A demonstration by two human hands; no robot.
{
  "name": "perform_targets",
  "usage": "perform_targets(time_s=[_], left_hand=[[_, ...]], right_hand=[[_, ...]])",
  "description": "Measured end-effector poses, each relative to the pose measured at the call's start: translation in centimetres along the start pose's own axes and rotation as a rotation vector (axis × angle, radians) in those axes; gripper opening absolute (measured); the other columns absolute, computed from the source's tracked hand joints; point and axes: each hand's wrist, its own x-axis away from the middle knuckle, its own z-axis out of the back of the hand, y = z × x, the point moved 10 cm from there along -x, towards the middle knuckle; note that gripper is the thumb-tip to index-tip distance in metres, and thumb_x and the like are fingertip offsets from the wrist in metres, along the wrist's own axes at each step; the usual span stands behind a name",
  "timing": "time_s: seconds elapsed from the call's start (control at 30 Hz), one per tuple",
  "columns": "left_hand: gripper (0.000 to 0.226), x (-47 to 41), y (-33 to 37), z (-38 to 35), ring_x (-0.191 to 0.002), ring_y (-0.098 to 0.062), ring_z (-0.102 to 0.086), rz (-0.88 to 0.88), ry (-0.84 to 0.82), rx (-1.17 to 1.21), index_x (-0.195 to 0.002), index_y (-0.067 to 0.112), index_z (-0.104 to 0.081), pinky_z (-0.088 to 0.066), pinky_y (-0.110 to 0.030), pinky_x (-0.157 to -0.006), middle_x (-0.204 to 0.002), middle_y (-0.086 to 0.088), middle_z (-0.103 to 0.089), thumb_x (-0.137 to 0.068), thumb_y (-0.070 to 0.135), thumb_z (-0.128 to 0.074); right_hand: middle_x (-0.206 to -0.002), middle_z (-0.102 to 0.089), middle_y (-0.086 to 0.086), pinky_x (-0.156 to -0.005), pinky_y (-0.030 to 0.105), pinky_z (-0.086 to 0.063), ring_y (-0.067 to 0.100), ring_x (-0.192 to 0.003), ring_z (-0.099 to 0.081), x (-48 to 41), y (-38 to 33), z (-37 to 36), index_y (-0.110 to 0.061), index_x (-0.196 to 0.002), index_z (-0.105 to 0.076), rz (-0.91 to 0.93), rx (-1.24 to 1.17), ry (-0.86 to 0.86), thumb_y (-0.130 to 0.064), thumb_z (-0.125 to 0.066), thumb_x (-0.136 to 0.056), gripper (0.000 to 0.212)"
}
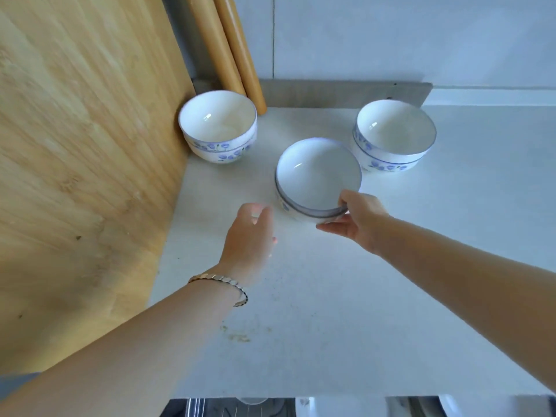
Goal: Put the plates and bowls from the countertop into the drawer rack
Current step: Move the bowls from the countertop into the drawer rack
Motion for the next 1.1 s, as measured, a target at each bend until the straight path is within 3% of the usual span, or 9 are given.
perform_targets(time_s=[0.13, 0.23, 0.4, 0.5, 0.6, 0.77, 0.83, 0.93, 1.1], left_hand=[[0.041, 4.0, 0.0, -4.5, -0.09, -0.02, -0.059, 0.016, -0.15, -0.07, -0.123, 0.027, -0.048, -0.048, -0.029, -0.066, -0.104, 0.007, -0.056, -0.087, 0.046, -0.05], [0.008, 8.1, 0.2, -7.3, -0.078, -0.017, -0.061, -0.042, -0.228, -0.231, -0.091, 0.033, -0.055, -0.057, -0.034, -0.065, -0.09, 0.005, -0.062, -0.088, 0.026, -0.053], [0.034, 16.6, -1.0, -13.0, -0.075, -0.02, -0.066, -0.075, -0.406, -0.374, -0.085, 0.028, -0.056, -0.059, -0.03, -0.058, -0.084, -0.002, -0.064, -0.08, -0.004, -0.043], [0.035, 21.8, -3.1, -16.7, -0.063, -0.012, -0.06, -0.054, -0.444, -0.382, -0.08, 0.024, -0.054, -0.047, -0.016, -0.042, -0.075, 0.0, -0.06, -0.079, -0.008, -0.041], [0.029, 25.8, -6.4, -20.2, -0.067, -0.015, -0.06, -0.016, -0.489, -0.428, -0.078, 0.027, -0.053, -0.05, -0.023, -0.048, -0.074, 0.001, -0.059, -0.077, -0.001, -0.045], [0.036, 30.8, -12.6, -26.2, -0.091, -0.023, -0.062, 0.055, -0.637, -0.544, -0.102, 0.035, -0.045, -0.054, -0.038, -0.075, -0.092, 0.006, -0.06, -0.084, 0.003, -0.044], [0.038, 31.6, -15.3, -28.7, -0.093, -0.022, -0.062, 0.085, -0.676, -0.586, -0.111, 0.03, -0.046, -0.055, -0.035, -0.074, -0.095, 0.005, -0.059, -0.084, 0.004, -0.043], [0.047, 31.9, -19.6, -32.4, -0.096, -0.021, -0.058, 0.156, -0.698, -0.628, -0.126, 0.022, -0.042, -0.053, -0.033, -0.077, -0.105, 0.003, -0.058, -0.082, 0.004, -0.044], [0.037, 31.5, -25.7, -38.6, -0.099, -0.031, -0.059, 0.153, -0.735, -0.788, -0.124, 0.009, -0.036, -0.043, -0.03, -0.072, -0.114, -0.016, -0.061, -0.088, 0.003, -0.043]], right_hand=[[-0.089, -0.052, 0.016, -0.061, 0.037, -0.061, 0.034, -0.071, -0.06, 6.1, 4.2, 5.9, -0.004, -0.091, -0.051, -0.069, 0.09, -0.071, 0.001, -0.04, -0.086, 0.014], [-0.084, -0.058, 0.011, -0.066, 0.037, -0.06, 0.028, -0.062, -0.061, 10.9, 5.9, 10.7, -0.009, -0.111, -0.053, -0.055, 0.161, -0.117, 0.002, -0.041, -0.087, 0.029], [-0.074, -0.069, 0.007, -0.067, 0.031, -0.061, 0.019, -0.057, -0.068, 17.7, 7.8, 19.0, -0.022, -0.118, -0.051, -0.026, 0.314, -0.154, 0.002, -0.046, -0.086, 0.04], [-0.069, -0.07, 0.005, -0.067, 0.03, -0.061, 0.014, -0.057, -0.068, 21.2, 9.7, 24.2, -0.027, -0.121, -0.048, -0.038, 0.449, -0.166, -0.003, -0.053, -0.086, 0.043], [-0.069, -0.073, -0.001, -0.06, 0.027, -0.059, 0.011, -0.054, -0.068, 23.8, 12.7, 29.1, -0.032, -0.117, -0.051, -0.086, 0.527, -0.146, -0.015, -0.055, -0.088, 0.034], [-0.098, -0.069, -0.002, -0.076, 0.032, -0.056, 0.019, -0.079, -0.069, 24.3, 18.6, 36.7, -0.032, -0.118, -0.056, -0.104, 0.807, -0.043, -0.027, -0.052, -0.088, 0.03], [-0.098, -0.064, -0.004, -0.068, 0.025, -0.049, 0.016, -0.076, -0.061, 23.5, 21.2, 38.8, -0.032, -0.123, -0.052, -0.131, 0.891, -0.054, -0.021, -0.047, -0.088, 0.037], [-0.096, -0.063, 0.006, -0.072, 0.032, -0.051, 0.02, -0.075, -0.054, 21.7, 24.3, 42.1, -0.029, -0.124, -0.053, -0.156, 0.956, -0.02, -0.011, -0.042, -0.085, 0.044], [-0.098, -0.057, 0.011, -0.076, 0.04, -0.056, 0.03, -0.087, -0.058, 18.6, 28.1, 46.7, -0.024, -0.125, -0.05, -0.182, 1.067, 0.043, -0.007, -0.039, -0.083, 0.047]])
